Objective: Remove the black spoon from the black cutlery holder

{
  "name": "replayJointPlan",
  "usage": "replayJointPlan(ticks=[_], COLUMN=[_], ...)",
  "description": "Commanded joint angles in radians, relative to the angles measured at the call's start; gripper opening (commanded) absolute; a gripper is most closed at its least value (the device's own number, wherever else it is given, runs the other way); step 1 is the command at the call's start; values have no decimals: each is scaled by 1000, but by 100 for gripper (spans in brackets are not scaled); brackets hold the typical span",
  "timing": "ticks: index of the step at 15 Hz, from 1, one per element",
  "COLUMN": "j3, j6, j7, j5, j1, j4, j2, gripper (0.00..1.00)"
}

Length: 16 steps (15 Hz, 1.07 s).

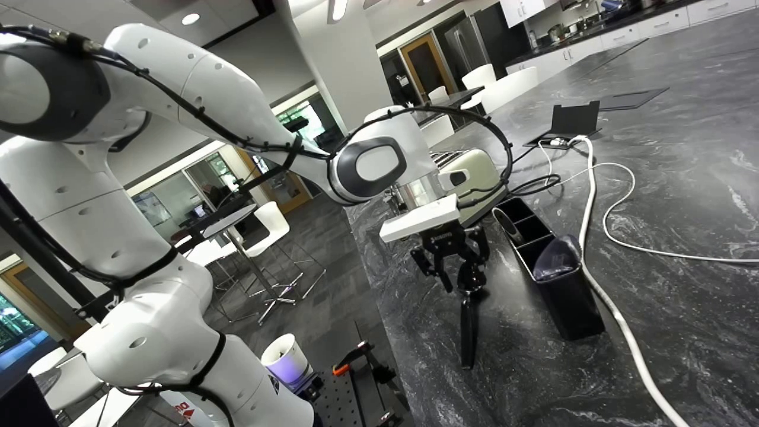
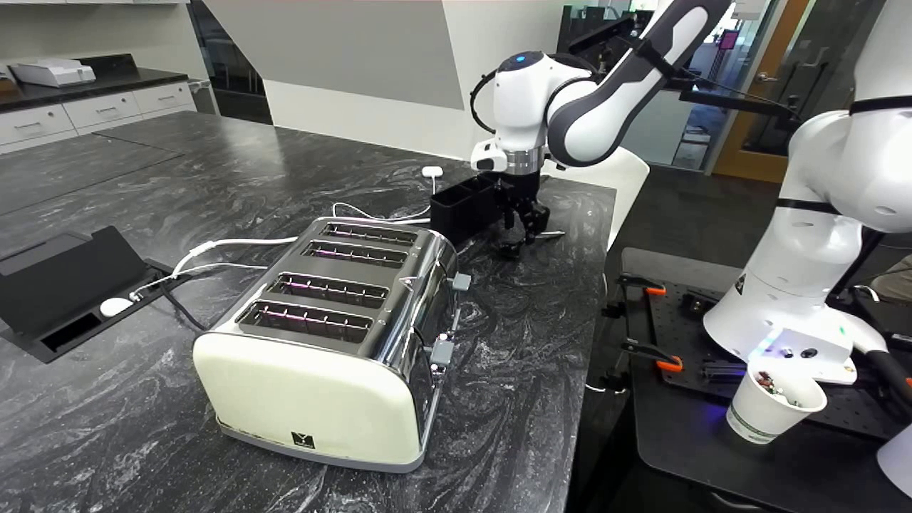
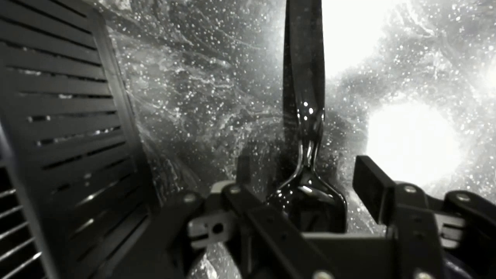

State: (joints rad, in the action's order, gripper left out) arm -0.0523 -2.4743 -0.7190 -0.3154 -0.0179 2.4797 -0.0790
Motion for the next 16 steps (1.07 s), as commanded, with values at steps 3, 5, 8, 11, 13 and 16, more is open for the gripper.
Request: replayJointPlan(ticks=[3, 5, 8, 11, 13, 16], j3=[29, 22, -8, -47, -66, -95], j6=[-8, -10, -2, 11, 3, 1], j7=[-48, -89, -164, -218, -216, -213], j5=[115, 174, 262, 311, 310, 303], j1=[1, 13, 45, 79, 89, 105], j4=[68, 93, 131, 157, 168, 176], j2=[206, 296, 438, 573, 649, 734], gripper=[100, 100, 100, 100, 100, 100])
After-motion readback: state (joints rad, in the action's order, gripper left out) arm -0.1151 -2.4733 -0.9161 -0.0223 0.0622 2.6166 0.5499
